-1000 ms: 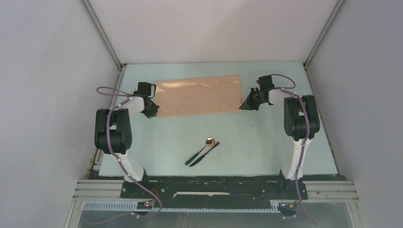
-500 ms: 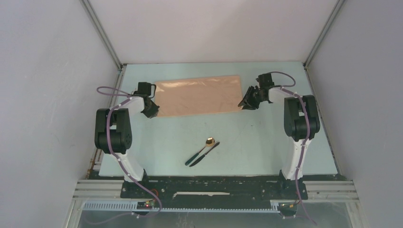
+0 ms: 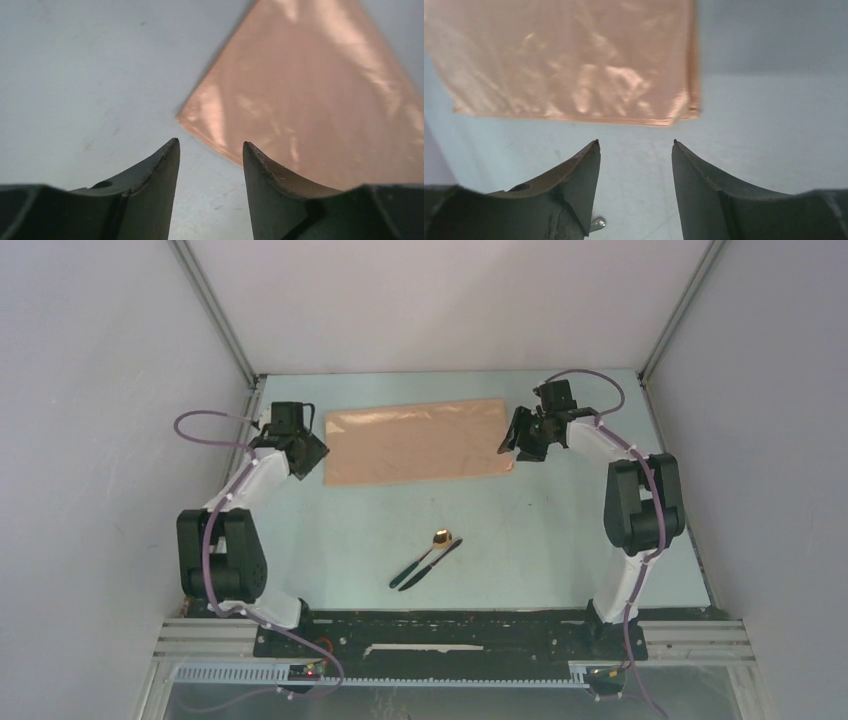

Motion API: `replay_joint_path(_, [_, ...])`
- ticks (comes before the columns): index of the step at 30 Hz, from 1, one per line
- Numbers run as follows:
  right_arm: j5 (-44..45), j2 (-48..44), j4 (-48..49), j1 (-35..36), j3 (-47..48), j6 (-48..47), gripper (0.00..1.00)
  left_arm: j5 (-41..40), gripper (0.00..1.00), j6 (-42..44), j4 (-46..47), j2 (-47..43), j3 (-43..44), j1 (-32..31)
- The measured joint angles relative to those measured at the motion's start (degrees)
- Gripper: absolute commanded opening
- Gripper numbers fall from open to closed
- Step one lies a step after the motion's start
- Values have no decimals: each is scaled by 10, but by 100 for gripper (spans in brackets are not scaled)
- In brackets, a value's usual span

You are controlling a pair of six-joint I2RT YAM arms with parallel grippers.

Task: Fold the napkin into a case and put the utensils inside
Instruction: Smooth out the rectangle-folded napkin at the center of the board.

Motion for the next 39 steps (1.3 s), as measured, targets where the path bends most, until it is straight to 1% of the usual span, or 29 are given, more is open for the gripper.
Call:
replay_joint_path(1, [-21, -1, 6, -1, 0, 2, 62, 9, 43, -1, 9, -13, 0, 0])
replay_joint_path(3, [-70, 3, 24, -2, 0, 10, 63, 41, 33, -3, 35, -18, 0, 0])
replay_joint_path(5, [-113, 15, 47, -8, 0, 21, 64, 76, 28, -3, 55, 8, 4, -1])
replay_joint_path(8, [-167, 41, 84, -16, 0, 37, 64, 110, 21, -3, 73, 77, 10, -2])
replay_joint_path(11, [-196, 66, 103, -20, 0, 48, 64, 123, 15, -3, 73, 128, 10, -2])
replay_joint_path(12, [-201, 72, 105, -21, 0, 50, 64, 125, 14, -4, 73, 138, 10, -2])
replay_joint_path(16, [-212, 93, 112, -28, 0, 54, 64, 130, 14, -9, 81, 149, 11, 2])
replay_joint_path(22, [-203, 101, 110, -43, -6, 53, 65, 130, 15, -17, 79, 149, 11, 18])
replay_joint_path(28, [-178, 100, 99, -47, -7, 50, 69, 128, 17, -19, 78, 149, 11, 22])
replay_joint_path(33, [-172, 85, 91, -40, -7, 45, 71, 128, 28, -17, 76, 145, 11, 23])
replay_joint_path(35, [-175, 78, 95, -36, -7, 46, 71, 126, 35, -17, 73, 136, 11, 23])
replay_joint_path(37, [-179, 75, 102, -33, -7, 47, 71, 125, 40, -14, 72, 119, 10, 23])
replay_joint_path(39, [-181, 74, 104, -29, -7, 47, 71, 121, 41, -12, 74, 96, 3, 21])
